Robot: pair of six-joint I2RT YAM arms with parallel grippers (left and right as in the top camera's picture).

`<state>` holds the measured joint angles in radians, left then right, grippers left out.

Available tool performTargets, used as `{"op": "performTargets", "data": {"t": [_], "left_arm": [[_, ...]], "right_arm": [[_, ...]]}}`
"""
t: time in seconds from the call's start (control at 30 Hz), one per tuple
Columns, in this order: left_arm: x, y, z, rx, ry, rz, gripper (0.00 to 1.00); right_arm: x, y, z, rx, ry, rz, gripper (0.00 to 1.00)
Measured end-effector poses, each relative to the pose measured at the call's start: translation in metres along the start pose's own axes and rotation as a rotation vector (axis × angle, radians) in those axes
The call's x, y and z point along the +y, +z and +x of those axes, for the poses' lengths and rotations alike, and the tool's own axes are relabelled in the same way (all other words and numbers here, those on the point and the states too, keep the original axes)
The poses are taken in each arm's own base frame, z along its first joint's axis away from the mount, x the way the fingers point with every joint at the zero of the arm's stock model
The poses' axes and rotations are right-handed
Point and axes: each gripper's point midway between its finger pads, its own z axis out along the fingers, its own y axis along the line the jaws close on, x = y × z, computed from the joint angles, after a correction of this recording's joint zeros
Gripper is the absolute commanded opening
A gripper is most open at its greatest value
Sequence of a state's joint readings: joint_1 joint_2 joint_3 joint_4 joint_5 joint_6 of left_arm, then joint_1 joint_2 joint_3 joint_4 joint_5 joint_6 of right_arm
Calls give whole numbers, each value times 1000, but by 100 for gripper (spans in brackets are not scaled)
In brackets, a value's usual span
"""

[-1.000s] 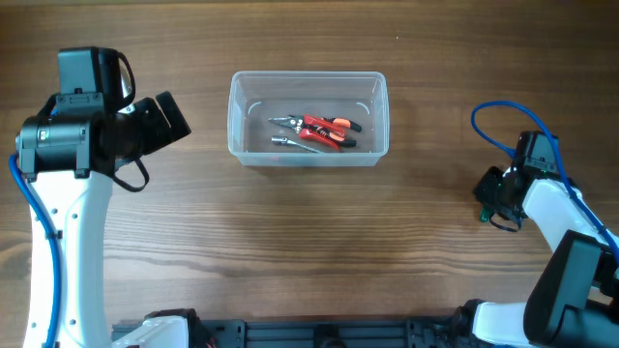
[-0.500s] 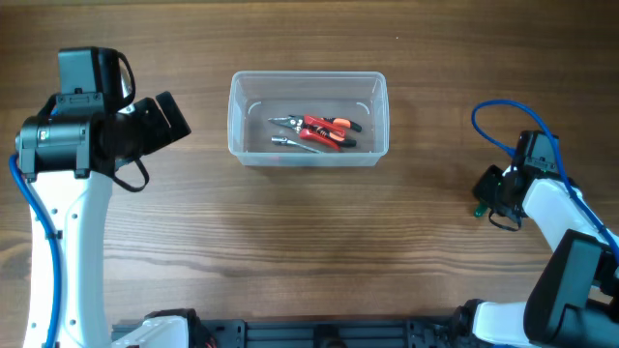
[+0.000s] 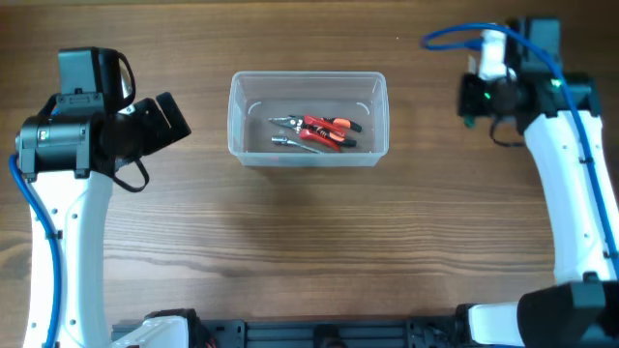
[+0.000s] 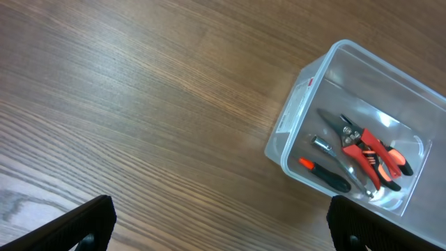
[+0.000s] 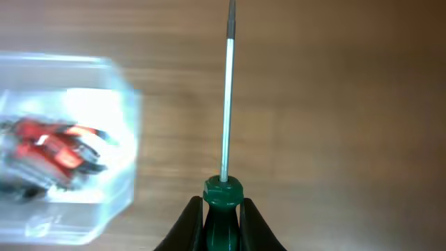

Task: Pack container
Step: 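Place the green screwdriver into the container with the right gripper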

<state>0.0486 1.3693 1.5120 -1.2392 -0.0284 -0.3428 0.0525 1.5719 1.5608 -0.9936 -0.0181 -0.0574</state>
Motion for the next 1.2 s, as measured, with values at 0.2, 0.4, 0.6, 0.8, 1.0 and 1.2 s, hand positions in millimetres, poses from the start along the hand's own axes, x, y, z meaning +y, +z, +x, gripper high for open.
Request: {"op": "performTargets", "data": {"t": [0.2,0.4,0.6,0.8,1.0,1.2], "left_arm": [[0,0,0,-1,0,0,100],[0,0,0,-1,0,0,100],[0,0,0,0,0,0,100],[0,0,0,0,0,0,100],[0,0,0,0,0,0,100],[-1,0,-3,-11,0,5,100]], "right_arm": [[158,-58,-53,-311,-763,-169,4],[236,-15,-55,-375,-1054,-260,4],[266,124,27,-35,-1112,-468,4],[267,133,45,30,-1108,-508,54],[266,132,48,44,-1103,-515,65],[255,89,-35,-210,-866,-384,95]]}}
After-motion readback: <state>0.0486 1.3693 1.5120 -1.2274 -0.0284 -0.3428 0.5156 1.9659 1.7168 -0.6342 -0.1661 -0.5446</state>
